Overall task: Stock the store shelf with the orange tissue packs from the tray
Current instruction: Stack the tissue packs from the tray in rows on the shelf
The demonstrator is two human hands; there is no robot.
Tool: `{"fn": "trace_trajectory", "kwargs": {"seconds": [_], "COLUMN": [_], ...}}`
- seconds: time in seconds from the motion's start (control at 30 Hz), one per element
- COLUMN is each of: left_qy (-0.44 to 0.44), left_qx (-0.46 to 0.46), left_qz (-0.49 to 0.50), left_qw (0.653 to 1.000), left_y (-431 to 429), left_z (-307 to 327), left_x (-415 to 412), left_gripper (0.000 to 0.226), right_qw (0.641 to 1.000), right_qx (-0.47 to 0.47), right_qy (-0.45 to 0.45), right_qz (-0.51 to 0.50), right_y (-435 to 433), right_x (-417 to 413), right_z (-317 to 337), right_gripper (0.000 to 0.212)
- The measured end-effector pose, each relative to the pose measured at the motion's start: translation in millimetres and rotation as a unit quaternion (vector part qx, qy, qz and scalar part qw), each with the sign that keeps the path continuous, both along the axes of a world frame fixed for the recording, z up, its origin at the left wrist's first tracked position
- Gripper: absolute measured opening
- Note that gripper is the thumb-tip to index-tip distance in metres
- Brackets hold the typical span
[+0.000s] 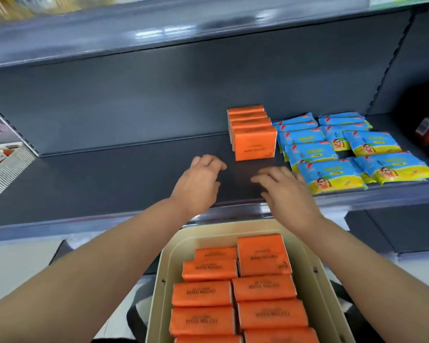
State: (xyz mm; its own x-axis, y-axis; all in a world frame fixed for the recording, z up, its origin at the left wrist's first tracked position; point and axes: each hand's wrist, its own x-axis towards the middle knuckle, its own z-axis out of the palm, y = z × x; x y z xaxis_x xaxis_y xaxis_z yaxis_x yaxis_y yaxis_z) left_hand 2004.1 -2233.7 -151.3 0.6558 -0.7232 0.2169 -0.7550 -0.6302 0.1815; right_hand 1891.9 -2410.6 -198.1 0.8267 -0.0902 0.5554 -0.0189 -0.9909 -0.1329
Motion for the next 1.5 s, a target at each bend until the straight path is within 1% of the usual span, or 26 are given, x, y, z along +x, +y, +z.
{"fn": "trace_trajectory", "kwargs": {"seconds": [0.03, 0.1, 0.17, 0.23, 0.3, 0.37, 0.47, 0.57, 0.63, 0.73, 0.77, 0.87, 0.93, 1.0, 1.03, 1.13, 1.23, 1.3, 1.37, 1.43, 1.5], "left_qy": [0.012, 0.032, 0.046, 0.058, 0.064, 0.068, 0.069, 0.074, 0.079, 0.084, 0.085, 0.099, 0.123, 0.165, 0.191, 0.238, 0.264, 0.262, 0.236, 0.206, 0.195], "left_qx": [0.004, 0.005, 0.007, 0.011, 0.011, 0.008, 0.004, 0.005, 0.005, 0.012, 0.017, 0.034, 0.048, 0.076, 0.099, 0.183, 0.23, 0.254, 0.271, 0.271, 0.261], "left_qz": [-0.001, 0.0, 0.003, 0.004, 0.007, 0.012, 0.013, 0.017, 0.022, 0.021, 0.017, 0.01, 0.011, -0.001, -0.012, -0.037, -0.032, -0.028, -0.032, -0.024, -0.007], "left_qw": [1.0, 0.999, 0.999, 0.998, 0.998, 0.998, 0.998, 0.997, 0.997, 0.996, 0.996, 0.994, 0.991, 0.983, 0.977, 0.953, 0.936, 0.93, 0.933, 0.94, 0.945], "left_y": [5.3, 15.6, 25.0, 32.5, 38.1, 42.4, 46.6, 47.5, 47.2, 47.7, 48.3, 50.3, 52.4, 55.6, 57.4, 62.2, 62.8, 61.8, 60.9, 61.8, 63.6], "left_z": [-4.8, -15.2, -24.7, -31.4, -34.8, -34.8, -34.1, -33.8, -34.0, -33.0, -32.8, -34.0, -35.7, -36.7, -37.1, -37.8, -40.2, -44.4, -50.4, -57.9, -64.7], "left_x": [-7.7, -21.6, -33.5, -42.6, -47.2, -48.6, -47.0, -46.0, -46.5, -47.6, -47.9, -48.9, -50.6, -52.6, -53.7, -57.6, -63.8, -67.0, -68.2, -66.7, -66.7], "left_gripper": [0.042, 0.041, 0.04, 0.038, 0.038, 0.038, 0.037, 0.036, 0.037, 0.036, 0.035, 0.032, 0.03, 0.028, 0.029, 0.041, 0.052, 0.053, 0.045, 0.036, 0.033], "right_qw": [1.0, 0.994, 0.972, 0.945, 0.931, 0.923, 0.922, 0.917, 0.918, 0.925, 0.924, 0.928, 0.939, 0.947, 0.949, 0.948, 0.951, 0.955, 0.959, 0.963, 0.965], "right_qx": [-0.003, 0.0, 0.016, 0.01, 0.004, -0.01, -0.035, -0.062, -0.031, 0.068, 0.09, 0.106, 0.098, 0.073, 0.058, 0.02, 0.039, 0.048, 0.051, 0.051, 0.055], "right_qy": [0.02, 0.111, 0.234, 0.327, 0.364, 0.384, 0.386, 0.393, 0.395, 0.375, 0.371, 0.357, 0.331, 0.313, 0.311, 0.318, 0.306, 0.292, 0.277, 0.265, 0.257], "right_qz": [0.012, 0.024, 0.003, -0.019, -0.022, -0.019, -0.017, -0.007, -0.007, 0.006, 0.012, 0.008, 0.001, 0.005, 0.01, 0.019, 0.011, 0.005, 0.002, -0.003, -0.005], "right_y": [5.1, 11.4, 14.0, 16.1, 19.3, 21.8, 21.9, 21.7, 20.5, 16.4, 15.7, 16.4, 19.6, 23.2, 24.9, 30.3, 35.2, 37.3, 37.5, 37.1, 38.4], "right_x": [-9.9, -25.3, -34.5, -41.3, -46.7, -50.7, -52.5, -51.6, -50.9, -51.2, -51.8, -55.5, -59.1, -62.7, -64.3, -69.4, -75.2, -78.8, -82.1, -86.3, -91.6], "right_z": [-5.8, -15.0, -24.1, -29.9, -33.8, -38.2, -43.7, -47.4, -45.0, -38.7, -37.0, -32.5, -29.1, -25.8, -25.2, -27.7, -29.1, -26.8, -24.5, -23.6, -24.8], "right_gripper": [0.042, 0.034, 0.033, 0.036, 0.039, 0.049, 0.062, 0.068, 0.062, 0.037, 0.033, 0.029, 0.037, 0.047, 0.049, 0.043, 0.039, 0.038, 0.039, 0.042, 0.046]}}
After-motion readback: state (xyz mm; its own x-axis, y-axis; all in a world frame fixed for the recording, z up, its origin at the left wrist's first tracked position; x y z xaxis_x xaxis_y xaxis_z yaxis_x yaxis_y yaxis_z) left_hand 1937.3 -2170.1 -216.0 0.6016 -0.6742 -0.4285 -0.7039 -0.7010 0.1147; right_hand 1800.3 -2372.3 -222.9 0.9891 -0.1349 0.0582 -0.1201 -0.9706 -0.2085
